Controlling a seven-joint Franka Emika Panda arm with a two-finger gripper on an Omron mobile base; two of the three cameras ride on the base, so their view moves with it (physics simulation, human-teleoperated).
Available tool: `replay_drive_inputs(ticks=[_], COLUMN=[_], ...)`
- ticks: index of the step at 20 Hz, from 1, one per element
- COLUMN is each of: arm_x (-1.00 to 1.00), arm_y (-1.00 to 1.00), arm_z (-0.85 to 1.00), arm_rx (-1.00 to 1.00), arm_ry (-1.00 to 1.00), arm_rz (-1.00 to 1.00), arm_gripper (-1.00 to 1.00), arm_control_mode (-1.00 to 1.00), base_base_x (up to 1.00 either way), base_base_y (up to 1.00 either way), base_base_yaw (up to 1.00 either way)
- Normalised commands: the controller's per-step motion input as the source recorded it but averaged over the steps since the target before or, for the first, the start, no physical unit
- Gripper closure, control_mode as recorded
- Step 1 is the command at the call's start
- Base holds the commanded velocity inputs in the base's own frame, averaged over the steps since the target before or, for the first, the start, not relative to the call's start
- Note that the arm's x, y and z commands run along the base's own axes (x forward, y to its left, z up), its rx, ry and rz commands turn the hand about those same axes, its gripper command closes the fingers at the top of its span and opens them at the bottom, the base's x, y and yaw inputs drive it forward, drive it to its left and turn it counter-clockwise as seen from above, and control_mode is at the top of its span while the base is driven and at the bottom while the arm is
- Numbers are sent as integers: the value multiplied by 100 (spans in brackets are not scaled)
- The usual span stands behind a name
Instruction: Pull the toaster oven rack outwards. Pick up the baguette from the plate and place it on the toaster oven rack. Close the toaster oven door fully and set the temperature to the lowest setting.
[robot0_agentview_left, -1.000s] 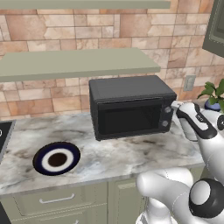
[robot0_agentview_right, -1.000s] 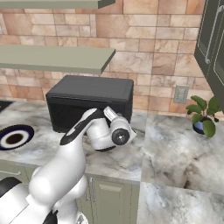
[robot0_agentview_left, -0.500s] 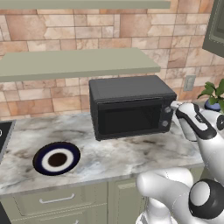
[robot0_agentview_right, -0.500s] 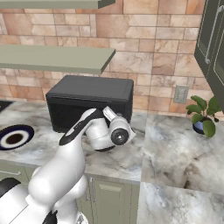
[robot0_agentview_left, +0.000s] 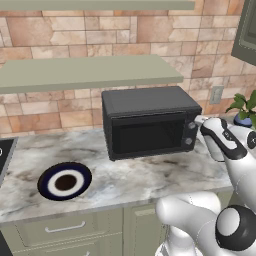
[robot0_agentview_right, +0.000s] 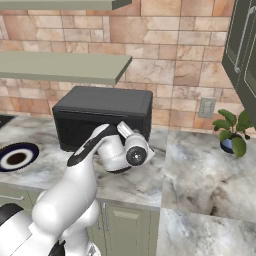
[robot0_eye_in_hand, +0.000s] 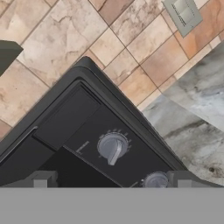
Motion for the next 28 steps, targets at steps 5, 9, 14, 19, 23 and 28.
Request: replay_drive_inputs(ticks=[5, 9, 14, 19, 23, 28], arm_x=[0, 0, 0, 0, 2, 6], arm_y=[0, 0, 0, 0, 0, 0], arm_z=[0, 0, 0, 0, 0, 0], arm_rx=[0, 0, 0, 0, 0, 0], arm_ry=[0, 0, 0, 0, 0, 0], arm_rz=[0, 0, 0, 0, 0, 0], arm_gripper=[-100, -100, -100, -100, -100, -100], arm_control_mode=[-100, -100, -100, -100, -100, -100], base_base_x=[0, 0, 0, 0, 0, 0], base_base_y=[0, 0, 0, 0, 0, 0], base_base_yaw=[0, 0, 0, 0, 0, 0])
